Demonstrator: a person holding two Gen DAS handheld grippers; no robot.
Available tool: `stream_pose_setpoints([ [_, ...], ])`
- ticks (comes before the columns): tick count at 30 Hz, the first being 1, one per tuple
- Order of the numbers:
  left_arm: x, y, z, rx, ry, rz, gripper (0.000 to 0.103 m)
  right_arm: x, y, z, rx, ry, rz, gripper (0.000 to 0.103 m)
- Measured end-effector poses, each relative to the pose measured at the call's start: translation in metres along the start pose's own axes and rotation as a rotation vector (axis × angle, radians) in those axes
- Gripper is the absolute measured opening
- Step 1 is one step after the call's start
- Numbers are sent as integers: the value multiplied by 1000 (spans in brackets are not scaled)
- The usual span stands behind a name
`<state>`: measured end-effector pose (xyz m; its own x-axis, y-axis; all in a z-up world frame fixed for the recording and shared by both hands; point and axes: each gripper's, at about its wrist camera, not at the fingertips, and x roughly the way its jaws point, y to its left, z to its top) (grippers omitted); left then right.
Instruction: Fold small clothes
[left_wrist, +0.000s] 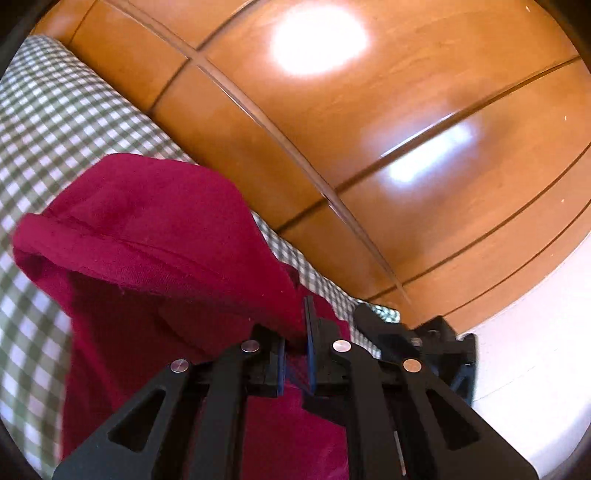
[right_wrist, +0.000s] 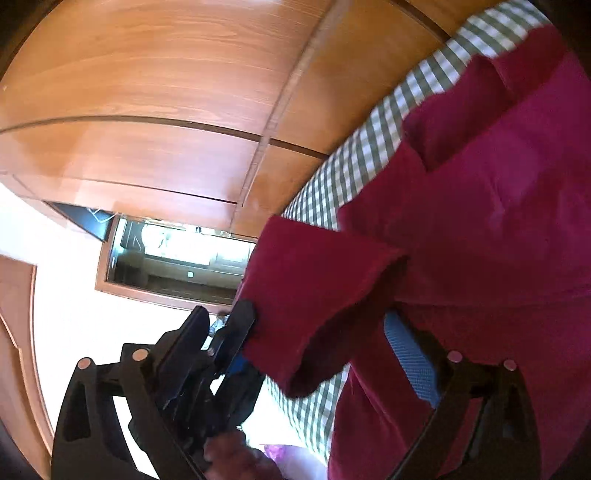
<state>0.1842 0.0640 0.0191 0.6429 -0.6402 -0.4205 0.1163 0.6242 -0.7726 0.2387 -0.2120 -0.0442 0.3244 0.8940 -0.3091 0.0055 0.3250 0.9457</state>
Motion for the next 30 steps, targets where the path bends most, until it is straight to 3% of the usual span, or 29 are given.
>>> stream_pose_setpoints([
  [2, 3, -4, -1, 5, 0, -5, 7, -2, -2, -4, 1, -8, 0, 82],
  [3, 0, -6, -5, 9, 4, -15, 7, -6, -5, -3, 13, -10, 4, 72],
  [5, 3, -11, -6, 15, 6, -19, 7, -14, -6, -2, 25, -21, 11, 67],
  [7, 2, -13, -9, 20, 9, -20, 7, -23, -4, 1, 5, -46, 19, 42],
  [8, 5, -14, -10, 19, 19, -28, 7, -28, 2, 2, -27, -69, -8, 16],
  [9, 8, -18, -11, 23, 33, -31, 7, -33, 7, 4, -51, -90, -36, 8],
  [14, 23, -36, -19, 96, 90, -57, 8, -59, 34, 16, -190, -152, -122, 6],
  [15, 28, -39, -22, 102, 117, -56, 20, -66, 41, 19, -229, -162, -155, 6],
  [16, 30, -40, -24, 104, 132, -45, 33, -76, 49, 21, -291, -182, -209, 6],
  [17, 32, -41, -28, 118, 148, -31, 36, -85, 55, 23, -341, -200, -254, 6],
  [21, 22, -23, -52, 229, 200, 69, 37, -133, 51, 43, -455, -302, -503, 6],
  [24, 5, 14, -72, 251, 222, 194, 37, -158, 29, 56, -459, -346, -659, 6],
  [27, -16, 56, -78, 153, 219, 264, 37, -172, -10, 64, -376, -338, -735, 7],
  [28, -24, 67, -80, 133, 211, 291, 37, -173, -24, 66, -348, -331, -744, 11],
  [30, -34, 91, -84, 84, 213, 353, 37, -174, -47, 66, -273, -326, -737, 29],
])
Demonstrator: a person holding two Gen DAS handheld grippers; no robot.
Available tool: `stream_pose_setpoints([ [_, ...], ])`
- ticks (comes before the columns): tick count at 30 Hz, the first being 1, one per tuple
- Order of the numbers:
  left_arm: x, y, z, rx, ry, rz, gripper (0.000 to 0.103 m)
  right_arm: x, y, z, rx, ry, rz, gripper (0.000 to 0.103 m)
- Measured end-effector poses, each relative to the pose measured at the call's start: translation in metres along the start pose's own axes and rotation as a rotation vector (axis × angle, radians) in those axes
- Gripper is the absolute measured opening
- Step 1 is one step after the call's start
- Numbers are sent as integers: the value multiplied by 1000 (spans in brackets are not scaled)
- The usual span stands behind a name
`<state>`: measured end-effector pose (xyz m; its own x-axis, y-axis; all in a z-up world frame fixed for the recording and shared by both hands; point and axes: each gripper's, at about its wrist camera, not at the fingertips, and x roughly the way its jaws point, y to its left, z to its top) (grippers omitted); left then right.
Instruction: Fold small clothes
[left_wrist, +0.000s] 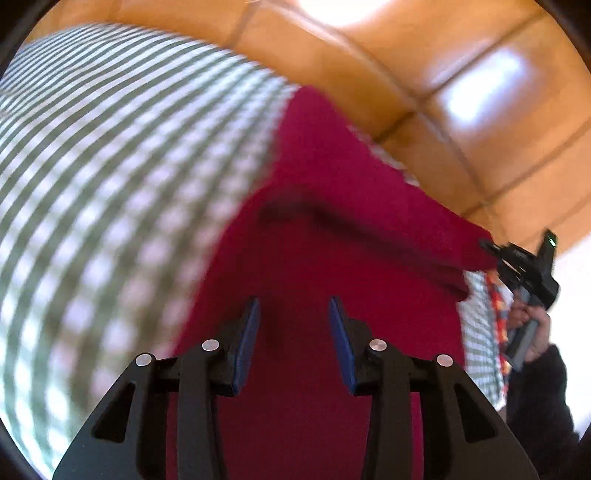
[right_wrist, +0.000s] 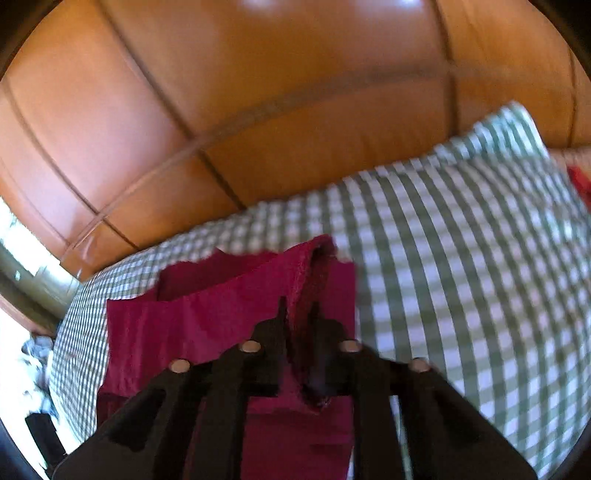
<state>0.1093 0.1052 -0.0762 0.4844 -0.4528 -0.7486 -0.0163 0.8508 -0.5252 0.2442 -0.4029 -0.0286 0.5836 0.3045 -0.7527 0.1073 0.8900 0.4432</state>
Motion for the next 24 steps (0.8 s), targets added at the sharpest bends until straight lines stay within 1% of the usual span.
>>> stream_pose_setpoints([
  [1, -1, 9, -3, -16, 7, 6, 36, -6, -14, -6, 22, 9, 11, 37],
  [2, -2, 15, -6, -15, 9, 15, 31, -6, -20, -11, 47, 11, 15, 50],
  [3, -5, 16, -8, -5, -1, 38, 23, -15, -30, -15, 61, 9, 17, 52],
  [4, -8, 16, -9, 1, -8, 50, 23, -15, -36, -18, 80, 13, 26, 52],
  [6, -15, 12, -6, -8, -32, 39, 23, -23, -48, -28, 102, 29, 45, 53],
  [8, -20, 3, 0, 26, -68, 54, 23, -29, -55, -37, 125, 33, 70, 53],
  [9, -24, -7, 5, 74, -102, 84, 23, -34, -63, -41, 165, 27, 90, 53],
  [10, -30, -17, 7, 115, -127, 119, 23, -34, -63, -41, 165, 27, 90, 53],
  [11, -31, -26, 11, 155, -154, 161, 24, -38, -70, -44, 193, 19, 98, 52],
  [12, -30, -34, 18, 191, -175, 185, 27, -42, -78, -43, 225, 11, 109, 52],
  [13, -28, -40, 25, 216, -185, 196, 34, -45, -82, -41, 247, 5, 115, 52],
  [14, -28, -39, 30, 231, -190, 204, 37, -48, -88, -39, 267, -4, 116, 52],
  [16, -20, -49, 40, 307, -204, 244, 39, -49, -90, -39, 267, 0, 114, 52],
  [18, -8, -57, 45, 377, -181, 277, 39, -40, -83, -37, 247, 20, 97, 51],
  [19, 0, -60, 49, 395, -169, 295, 39, -36, -79, -37, 236, 31, 89, 50],
  [20, 5, -61, 51, 411, -159, 309, 39, -31, -75, -37, 226, 40, 81, 45],
  [21, 11, -62, 53, 431, -152, 318, 39, -26, -70, -37, 202, 54, 58, 33],
  [22, 16, -63, 53, 442, -149, 333, 34, -21, -65, -37, 175, 64, 30, 25],
  [23, 21, -62, 56, 442, -147, 347, 25, -19, -61, -38, 156, 67, 17, 15],
  [24, 27, -60, 58, 435, -139, 352, 10, -17, -56, -37, 130, 65, 1, 12],
])
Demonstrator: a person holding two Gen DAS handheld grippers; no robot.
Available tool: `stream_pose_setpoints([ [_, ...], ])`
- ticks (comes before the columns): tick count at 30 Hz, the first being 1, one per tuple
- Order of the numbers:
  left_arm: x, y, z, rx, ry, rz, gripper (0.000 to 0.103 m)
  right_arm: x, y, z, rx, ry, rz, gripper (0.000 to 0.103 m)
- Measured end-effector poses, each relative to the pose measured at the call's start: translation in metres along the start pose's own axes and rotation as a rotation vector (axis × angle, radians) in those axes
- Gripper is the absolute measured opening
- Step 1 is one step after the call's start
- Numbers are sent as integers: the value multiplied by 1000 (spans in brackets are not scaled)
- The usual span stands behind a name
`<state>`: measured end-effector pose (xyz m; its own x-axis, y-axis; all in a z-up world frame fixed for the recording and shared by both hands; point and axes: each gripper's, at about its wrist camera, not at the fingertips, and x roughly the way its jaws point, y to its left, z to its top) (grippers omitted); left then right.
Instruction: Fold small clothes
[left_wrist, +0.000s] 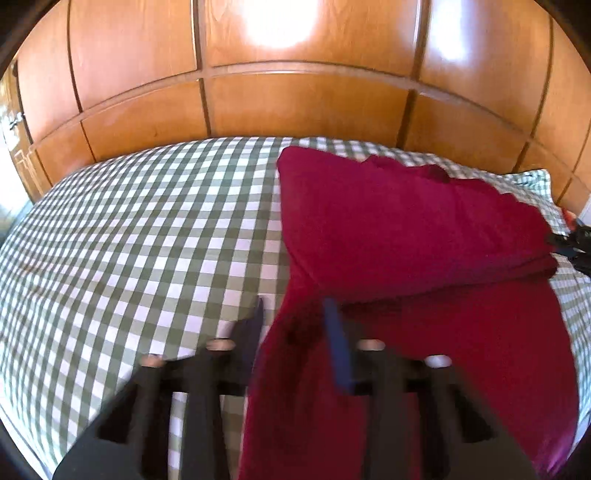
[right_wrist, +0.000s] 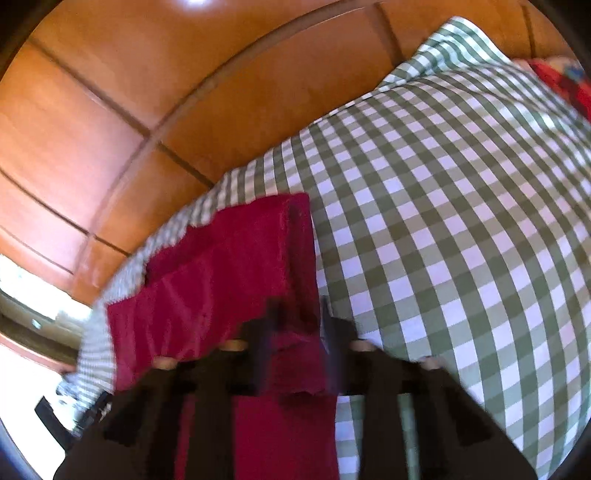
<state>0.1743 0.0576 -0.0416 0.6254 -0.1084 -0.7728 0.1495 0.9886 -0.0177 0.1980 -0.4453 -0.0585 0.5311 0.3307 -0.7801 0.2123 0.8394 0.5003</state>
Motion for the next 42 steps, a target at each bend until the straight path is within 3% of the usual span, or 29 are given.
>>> stream_pose_setpoints([
  [1, 3, 2, 1, -11, 4, -4, 0, -1, 6, 0, -25, -5, -11, 9],
  [8, 9, 53, -5, -233, 3, 19, 0, -11, 42, -4, -126, -23, 51, 6],
  [10, 15, 66, -11, -265, 40, 34, 0, -5, 50, -10, -161, -24, -2, 6],
  [12, 8, 70, -14, -280, 29, 11, 0, -4, 45, -14, -136, -23, -9, 6],
  [17, -28, 49, -4, -180, -83, -114, 0, -10, 25, -13, -71, -19, 0, 6],
  [22, -22, 6, 8, 57, -56, -150, 1, -11, 25, -12, -70, -14, 5, 6],
  [23, -19, -3, 7, 106, -43, -154, 8, -10, 24, -10, -65, -13, 7, 6],
  [25, -13, -13, 5, 165, -35, -140, 62, -8, 22, -8, -52, -8, 13, 6],
  [26, -13, -16, 3, 191, -47, -127, 64, -7, 21, -6, -48, -6, 14, 7],
  [30, 4, -22, 5, 266, -30, -70, 62, -4, 16, -2, -38, 4, 8, 8],
  [34, 26, -15, 11, 228, 20, -70, 24, 1, 11, 0, -19, 20, 4, 10],
  [36, 28, -9, 11, 208, 10, -79, 13, 4, 11, 1, -27, 23, -1, 9],
  [42, 12, 17, 7, 47, -60, -87, 9, -14, 31, -2, -90, -15, 65, 6],
])
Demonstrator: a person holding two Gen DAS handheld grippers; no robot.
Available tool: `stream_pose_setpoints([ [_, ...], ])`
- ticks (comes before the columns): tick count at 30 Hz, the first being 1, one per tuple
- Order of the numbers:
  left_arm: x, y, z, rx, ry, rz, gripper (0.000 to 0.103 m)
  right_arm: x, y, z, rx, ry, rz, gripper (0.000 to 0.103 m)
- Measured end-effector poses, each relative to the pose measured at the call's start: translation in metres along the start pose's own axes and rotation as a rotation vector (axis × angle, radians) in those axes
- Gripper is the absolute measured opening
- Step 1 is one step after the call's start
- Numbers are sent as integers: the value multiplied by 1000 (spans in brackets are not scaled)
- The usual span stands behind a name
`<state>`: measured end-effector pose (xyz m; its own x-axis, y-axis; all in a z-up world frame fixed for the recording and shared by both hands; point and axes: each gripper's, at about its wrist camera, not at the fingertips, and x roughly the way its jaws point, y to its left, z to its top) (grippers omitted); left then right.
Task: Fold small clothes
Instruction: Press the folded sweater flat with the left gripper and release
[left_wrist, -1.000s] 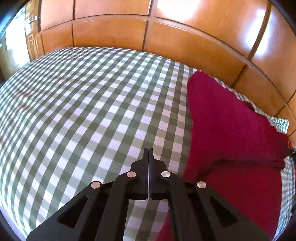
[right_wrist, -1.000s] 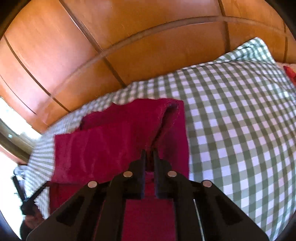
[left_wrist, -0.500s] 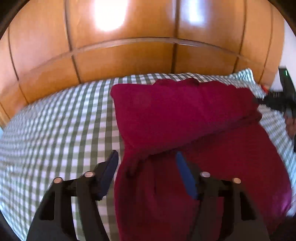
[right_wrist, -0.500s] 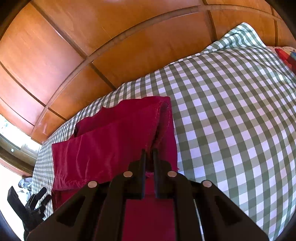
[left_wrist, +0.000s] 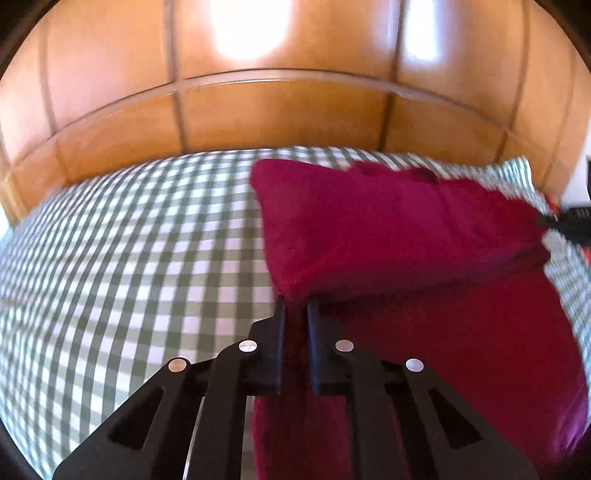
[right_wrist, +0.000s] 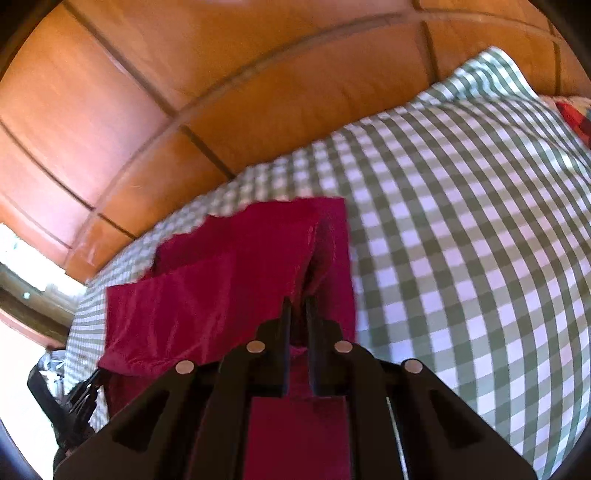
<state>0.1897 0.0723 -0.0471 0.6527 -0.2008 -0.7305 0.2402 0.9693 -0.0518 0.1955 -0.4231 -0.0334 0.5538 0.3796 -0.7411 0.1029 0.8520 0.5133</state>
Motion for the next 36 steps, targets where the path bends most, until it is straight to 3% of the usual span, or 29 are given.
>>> stream_pose_setpoints([
  [2, 1, 11, -4, -32, 11, 19, 9, 3, 7, -4, -41, 8, -18, 6],
  [6, 7, 13, -14, -50, 75, -11, 11, 30, 3, -15, -69, 61, -145, 6],
  [11, -11, 29, -20, -112, 77, -38, 13, 28, 7, -24, -109, 49, -170, 7],
  [13, -27, 40, -17, -169, 37, -63, 13, 20, 12, -25, -125, 33, -164, 15],
  [15, -44, 43, -9, -191, -16, -80, 13, 4, 20, -27, -154, -30, -167, 44],
  [19, -49, 31, 14, -191, -63, -94, 13, -17, 48, -26, -216, -87, -111, 48],
  [23, -23, 3, 44, -156, -59, -20, 13, 1, 75, -27, -287, -57, -111, 54],
  [27, 17, -8, 66, -181, -19, 30, 13, 35, 79, -23, -287, -19, -152, 54],
  [29, 39, -8, 71, -195, 6, 48, 13, 52, 73, -22, -283, -2, -198, 54],
  [34, 87, 15, 60, -229, 86, 177, 14, 82, 61, -26, -306, -7, -251, 54],
  [35, 97, 24, 51, -245, 97, 186, 18, 86, 62, -30, -336, -26, -262, 54],
  [36, 100, 29, 42, -252, 81, 185, 33, 90, 63, -34, -366, -45, -276, 55],
])
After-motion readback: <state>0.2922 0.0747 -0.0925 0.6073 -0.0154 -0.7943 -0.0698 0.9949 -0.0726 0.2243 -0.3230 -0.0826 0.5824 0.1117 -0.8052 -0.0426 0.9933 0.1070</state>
